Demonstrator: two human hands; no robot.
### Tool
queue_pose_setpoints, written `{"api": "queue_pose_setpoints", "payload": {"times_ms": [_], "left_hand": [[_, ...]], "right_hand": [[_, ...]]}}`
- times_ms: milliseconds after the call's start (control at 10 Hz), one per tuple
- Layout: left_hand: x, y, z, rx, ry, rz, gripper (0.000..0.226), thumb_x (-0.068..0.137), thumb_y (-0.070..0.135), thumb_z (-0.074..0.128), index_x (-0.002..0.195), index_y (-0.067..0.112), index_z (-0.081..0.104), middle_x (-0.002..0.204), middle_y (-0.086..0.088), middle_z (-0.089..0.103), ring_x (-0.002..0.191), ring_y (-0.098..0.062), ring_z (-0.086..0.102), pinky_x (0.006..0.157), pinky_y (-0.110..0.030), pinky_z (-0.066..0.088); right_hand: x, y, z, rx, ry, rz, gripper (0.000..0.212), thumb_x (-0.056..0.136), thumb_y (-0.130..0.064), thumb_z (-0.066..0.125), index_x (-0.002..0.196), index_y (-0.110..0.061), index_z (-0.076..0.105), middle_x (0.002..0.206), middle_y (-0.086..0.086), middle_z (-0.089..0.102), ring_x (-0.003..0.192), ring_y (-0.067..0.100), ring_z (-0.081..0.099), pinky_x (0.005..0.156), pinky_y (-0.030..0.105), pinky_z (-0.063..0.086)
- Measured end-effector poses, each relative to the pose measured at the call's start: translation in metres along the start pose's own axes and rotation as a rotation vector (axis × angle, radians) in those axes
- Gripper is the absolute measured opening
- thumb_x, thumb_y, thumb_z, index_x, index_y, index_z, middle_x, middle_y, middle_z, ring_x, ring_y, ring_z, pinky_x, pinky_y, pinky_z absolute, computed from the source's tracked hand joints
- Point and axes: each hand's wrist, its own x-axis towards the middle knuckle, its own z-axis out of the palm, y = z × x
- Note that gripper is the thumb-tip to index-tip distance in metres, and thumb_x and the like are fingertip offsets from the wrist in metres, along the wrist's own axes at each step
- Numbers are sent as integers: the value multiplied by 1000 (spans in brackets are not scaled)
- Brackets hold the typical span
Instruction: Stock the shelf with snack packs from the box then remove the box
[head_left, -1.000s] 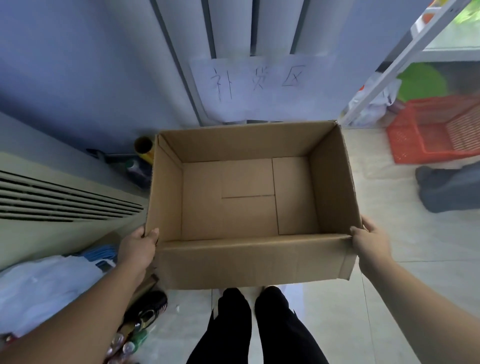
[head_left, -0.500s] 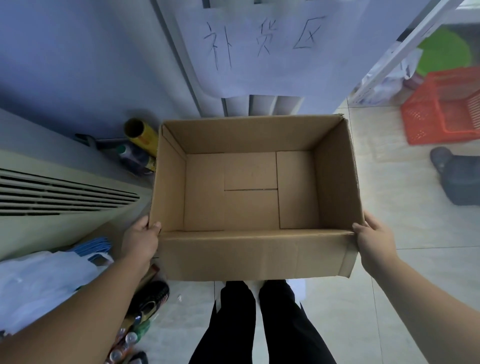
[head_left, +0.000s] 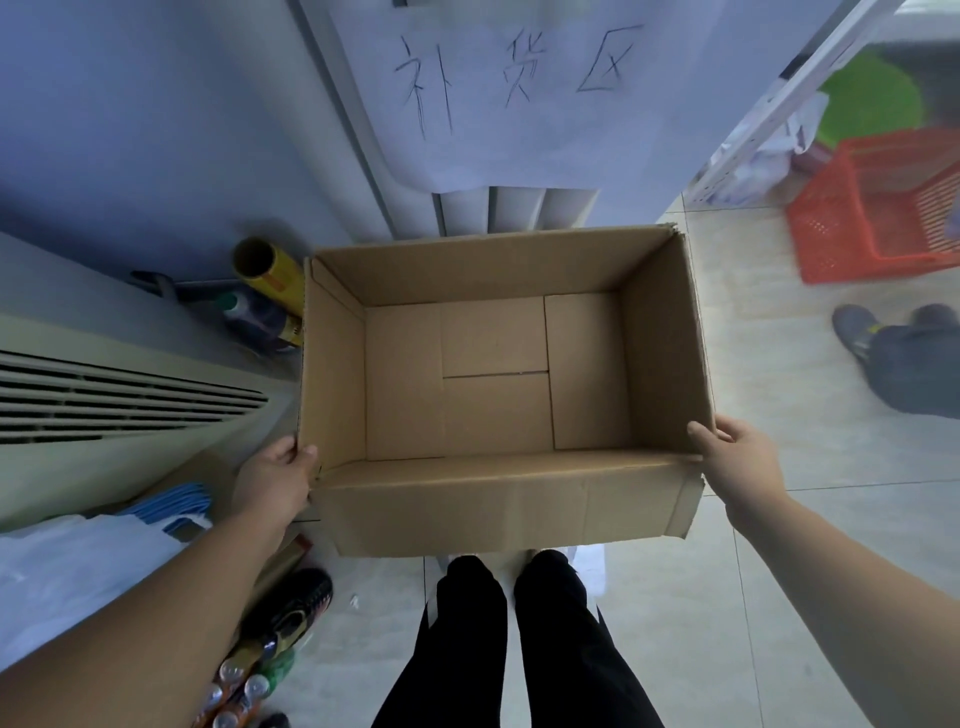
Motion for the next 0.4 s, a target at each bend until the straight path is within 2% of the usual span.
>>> {"api": "queue_pose_setpoints", "payload": {"times_ms": [100, 200, 300, 400], "left_hand": [[-4, 8, -4, 24, 0, 29, 44, 98, 31, 61, 140, 21, 55, 124, -4, 68, 102, -24, 65, 97, -49, 53], [-14, 18, -13, 62, -24, 59, 42, 96, 37, 63, 137, 29, 57, 132, 1, 65, 112, -24, 63, 101, -50, 51], [-32, 38, -24, 37, -42, 86, 41, 98, 36, 61, 138, 27, 56, 132, 5, 62, 117, -25, 61, 103, -52, 48], [-49, 59, -34, 0, -62, 154, 39, 98, 37, 60, 135, 27, 57, 130, 4, 63, 114, -25, 62, 103, -52, 49]], "right_hand": [[-7, -14, -2, -73, 10, 5, 25, 95, -29, 63, 116, -16, 67, 113, 7, 71, 99, 25, 63, 91, 41, 50], [-19, -28, -8, -151, 41, 12, 58, 95, -39, 64, 140, -5, 53, 136, 13, 61, 120, 32, 60, 98, 41, 46], [-39, -48, -14, -183, 36, -24, 62, 94, -48, 62, 139, -6, 54, 137, 11, 61, 120, 31, 60, 100, 43, 47], [-62, -68, -21, -139, 29, -95, 64, 93, -55, 60, 135, -8, 59, 127, 8, 67, 112, 26, 63, 99, 44, 51]]}}
